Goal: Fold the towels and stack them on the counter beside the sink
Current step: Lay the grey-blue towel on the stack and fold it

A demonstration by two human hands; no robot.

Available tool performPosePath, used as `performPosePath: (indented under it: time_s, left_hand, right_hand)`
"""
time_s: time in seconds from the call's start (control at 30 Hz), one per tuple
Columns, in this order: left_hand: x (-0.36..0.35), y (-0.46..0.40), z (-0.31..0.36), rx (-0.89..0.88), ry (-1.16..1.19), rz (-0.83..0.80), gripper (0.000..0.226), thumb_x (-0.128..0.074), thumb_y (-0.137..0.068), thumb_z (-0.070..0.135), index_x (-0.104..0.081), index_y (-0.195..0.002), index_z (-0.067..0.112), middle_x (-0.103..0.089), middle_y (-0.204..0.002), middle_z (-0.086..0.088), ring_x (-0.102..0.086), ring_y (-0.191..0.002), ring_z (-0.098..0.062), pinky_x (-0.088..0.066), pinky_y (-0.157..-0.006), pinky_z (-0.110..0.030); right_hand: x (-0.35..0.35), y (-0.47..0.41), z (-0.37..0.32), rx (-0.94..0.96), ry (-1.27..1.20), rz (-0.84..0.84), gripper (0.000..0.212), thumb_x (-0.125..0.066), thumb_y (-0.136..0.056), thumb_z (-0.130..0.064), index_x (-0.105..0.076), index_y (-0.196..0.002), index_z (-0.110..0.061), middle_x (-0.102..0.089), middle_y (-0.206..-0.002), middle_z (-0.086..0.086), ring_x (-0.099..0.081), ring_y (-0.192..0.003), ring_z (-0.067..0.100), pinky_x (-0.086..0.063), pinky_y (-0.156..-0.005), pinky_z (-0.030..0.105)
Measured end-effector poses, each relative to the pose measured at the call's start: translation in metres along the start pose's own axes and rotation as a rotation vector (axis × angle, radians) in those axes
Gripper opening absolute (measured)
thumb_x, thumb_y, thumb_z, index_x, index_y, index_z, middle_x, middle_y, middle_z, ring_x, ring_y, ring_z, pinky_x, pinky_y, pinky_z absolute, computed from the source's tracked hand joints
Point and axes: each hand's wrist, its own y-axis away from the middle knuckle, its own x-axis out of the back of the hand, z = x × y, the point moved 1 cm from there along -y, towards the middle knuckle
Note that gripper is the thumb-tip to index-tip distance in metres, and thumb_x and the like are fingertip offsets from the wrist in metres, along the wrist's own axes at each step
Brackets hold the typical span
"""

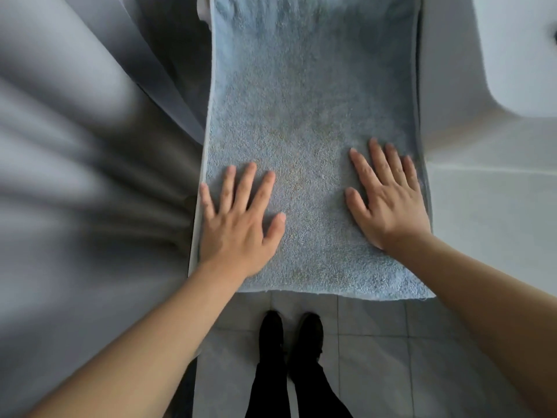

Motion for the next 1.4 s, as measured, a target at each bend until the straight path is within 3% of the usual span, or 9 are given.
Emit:
performPosePath:
  time_s: [0.17, 0.3, 0.47, 0.63, 0.77, 0.9, 1.0, 1.17, 1.4]
  left_hand:
    - [0.008, 0.008, -0.005, 0.111, 0.143, 0.111, 0.07, -0.021, -0.096, 0.056, -0.019, -0.159, 0.027, -0.013, -0.168, -0.004, -0.007, -0.154, -0.028, -0.004, -0.121, -0.061]
    - [0.012, 0.039, -0.018, 0.64, 0.669, 0.42, 0.072, -0.041, -0.094, 0.047, -0.031, -0.154, 0.009, -0.028, -0.16, -0.018, -0.025, -0.148, -0.033, -0.018, -0.12, -0.048]
    - [0.002, 0.076, -0.003, 1.158, 1.324, 0.248, 0.05, -0.044, -0.097, 0.041, -0.044, -0.141, 0.017, -0.058, -0.124, -0.006, -0.053, -0.118, -0.03, -0.039, -0.093, -0.038]
    - [-0.004, 0.097, -0.007, 1.202, 1.586, 0.072, 0.05, -0.049, -0.069, 0.045, -0.053, -0.113, 0.022, -0.063, -0.122, -0.008, -0.062, -0.109, -0.03, -0.048, -0.08, -0.04]
    - [0.01, 0.102, 0.001, 1.262, 1.409, -0.093, 0.017, -0.046, -0.09, 0.01, -0.051, -0.106, 0.014, -0.049, -0.087, -0.004, -0.047, -0.079, -0.021, -0.044, -0.079, -0.035]
    - [0.026, 0.112, -0.001, 1.269, 1.295, -0.278, 0.03, -0.051, -0.094, 0.018, -0.057, -0.12, 0.006, -0.058, -0.108, -0.009, -0.054, -0.1, -0.029, -0.043, -0.085, -0.037]
    - [0.044, 0.115, -0.009, 1.255, 1.275, -0.221, 0.031, -0.05, -0.094, 0.017, -0.058, -0.122, 0.008, -0.06, -0.115, -0.011, -0.06, -0.1, -0.033, -0.051, -0.082, -0.039]
    - [0.099, 0.094, -0.013, 1.112, 1.467, 0.008, 0.012, -0.05, -0.097, 0.009, -0.057, -0.105, 0.013, -0.061, -0.087, -0.012, -0.056, -0.051, -0.019, -0.045, -0.039, -0.021]
    - [0.165, 0.063, -0.027, 0.775, 1.833, 0.09, 0.035, -0.032, -0.086, -0.006, -0.061, -0.097, 0.011, -0.064, -0.095, -0.012, -0.067, -0.072, -0.021, -0.055, -0.066, -0.031]
  right_hand:
    - [0.013, 0.036, -0.003, -0.418, -0.339, 0.203, 0.067, -0.031, -0.095, -0.041, -0.013, -0.157, -0.023, -0.008, -0.164, 0.003, -0.004, -0.151, 0.018, 0.011, -0.119, 0.039]
    - [0.017, 0.104, -0.019, -1.106, -0.545, 0.54, 0.064, -0.047, -0.09, -0.038, -0.035, -0.147, -0.012, -0.028, -0.155, 0.013, -0.03, -0.14, 0.03, -0.018, -0.115, 0.041]
    - [0.004, 0.123, -0.042, -1.822, -1.236, 0.481, 0.067, -0.056, -0.09, -0.048, -0.03, -0.144, -0.02, -0.031, -0.149, 0.006, -0.043, -0.119, 0.024, -0.026, -0.088, 0.028]
    - [0.004, 0.124, -0.039, -1.641, -1.466, 0.144, 0.083, -0.053, -0.083, -0.071, -0.035, -0.146, -0.02, -0.05, -0.14, -0.001, -0.052, -0.119, 0.023, -0.038, -0.095, 0.036]
    - [0.015, 0.14, -0.036, -1.47, -1.461, 0.029, 0.053, -0.045, -0.091, -0.067, -0.055, -0.12, -0.023, -0.058, -0.108, -0.004, -0.061, -0.087, 0.02, -0.05, -0.094, 0.046]
    - [0.038, 0.155, -0.045, -1.32, -1.399, 0.036, 0.042, -0.057, -0.093, -0.048, -0.063, -0.088, -0.007, -0.068, -0.095, 0.01, -0.064, -0.084, 0.021, -0.053, -0.094, 0.044]
    - [0.055, 0.162, -0.042, -1.262, -1.414, 0.002, 0.042, -0.064, -0.089, -0.035, -0.056, -0.093, 0.006, -0.064, -0.104, 0.027, -0.061, -0.079, 0.021, -0.055, -0.079, 0.036]
    - [0.093, 0.148, -0.03, -1.339, -1.673, 0.069, 0.013, -0.06, -0.096, -0.034, -0.059, -0.095, -0.02, -0.065, -0.105, 0.004, -0.064, -0.089, 0.022, -0.057, -0.07, 0.038]
    - [0.141, 0.103, -0.008, -1.217, -1.741, -0.044, 0.008, -0.056, -0.096, -0.022, -0.056, -0.091, -0.016, -0.064, -0.092, 0.005, -0.063, -0.073, 0.018, -0.051, -0.049, 0.028]
